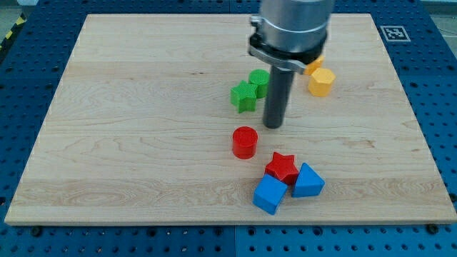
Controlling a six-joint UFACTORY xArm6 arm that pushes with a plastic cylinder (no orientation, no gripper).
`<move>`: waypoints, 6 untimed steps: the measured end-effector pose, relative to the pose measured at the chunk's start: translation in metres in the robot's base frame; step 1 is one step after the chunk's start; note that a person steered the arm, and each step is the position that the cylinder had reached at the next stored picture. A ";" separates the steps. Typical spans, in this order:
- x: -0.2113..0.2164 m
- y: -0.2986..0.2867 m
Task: Move the red circle slightly to the right
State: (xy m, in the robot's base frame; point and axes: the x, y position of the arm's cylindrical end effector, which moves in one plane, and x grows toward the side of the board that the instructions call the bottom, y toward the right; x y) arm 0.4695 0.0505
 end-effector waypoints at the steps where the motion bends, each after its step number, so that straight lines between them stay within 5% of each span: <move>1: 0.002 -0.045; 3: 0.060 -0.063; 5: 0.057 -0.012; 6: 0.044 -0.036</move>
